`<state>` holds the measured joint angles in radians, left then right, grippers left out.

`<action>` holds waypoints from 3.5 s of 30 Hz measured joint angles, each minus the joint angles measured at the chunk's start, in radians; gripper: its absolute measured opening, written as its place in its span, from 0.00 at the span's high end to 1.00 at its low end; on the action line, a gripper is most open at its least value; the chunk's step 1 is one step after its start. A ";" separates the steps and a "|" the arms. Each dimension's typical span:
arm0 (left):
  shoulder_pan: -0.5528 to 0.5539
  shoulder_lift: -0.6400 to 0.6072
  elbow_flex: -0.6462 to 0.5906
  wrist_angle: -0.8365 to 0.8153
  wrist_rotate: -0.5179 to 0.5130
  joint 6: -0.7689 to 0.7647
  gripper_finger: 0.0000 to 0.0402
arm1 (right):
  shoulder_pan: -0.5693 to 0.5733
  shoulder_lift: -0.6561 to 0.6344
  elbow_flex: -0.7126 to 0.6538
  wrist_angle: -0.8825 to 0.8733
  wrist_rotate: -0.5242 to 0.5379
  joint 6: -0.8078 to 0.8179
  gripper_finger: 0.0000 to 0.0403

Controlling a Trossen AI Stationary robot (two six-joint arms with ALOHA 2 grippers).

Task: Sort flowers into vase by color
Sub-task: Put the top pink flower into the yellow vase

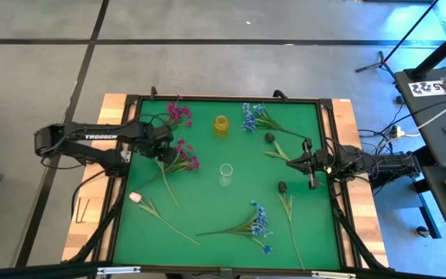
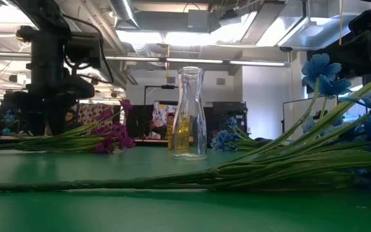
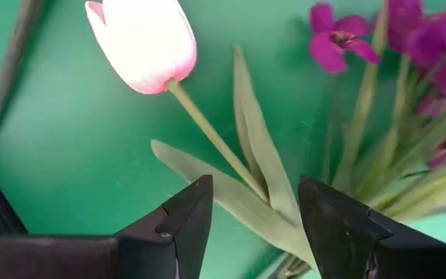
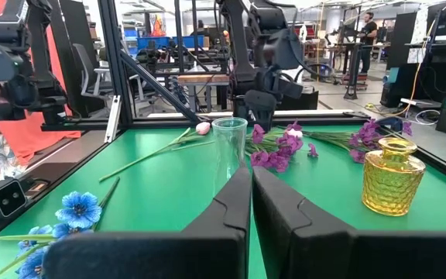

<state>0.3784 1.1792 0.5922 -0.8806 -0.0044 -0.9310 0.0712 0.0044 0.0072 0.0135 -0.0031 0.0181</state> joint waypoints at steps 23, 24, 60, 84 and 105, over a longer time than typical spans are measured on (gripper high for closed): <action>0.101 0.150 0.000 0.058 0.011 0.095 0.95 | 0.000 0.000 0.000 0.000 0.000 0.000 0.96; 0.101 0.142 0.000 0.046 0.017 0.099 0.97 | 0.000 0.000 0.000 0.000 0.000 0.000 0.96; -0.072 -0.226 0.330 0.134 0.015 0.297 0.99 | 0.000 0.000 0.000 0.007 0.007 0.000 0.96; -0.126 -0.224 0.330 0.757 -0.019 0.735 0.99 | 0.000 0.000 -0.001 0.068 0.215 0.012 0.96; -0.064 -0.180 0.329 0.776 -0.087 0.784 0.99 | 0.000 0.000 -0.001 0.165 0.592 -0.132 0.96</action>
<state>0.3142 0.9996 0.9211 -0.1047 -0.0914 -0.1467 0.0715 0.0044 0.0067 0.1786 0.5885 -0.1135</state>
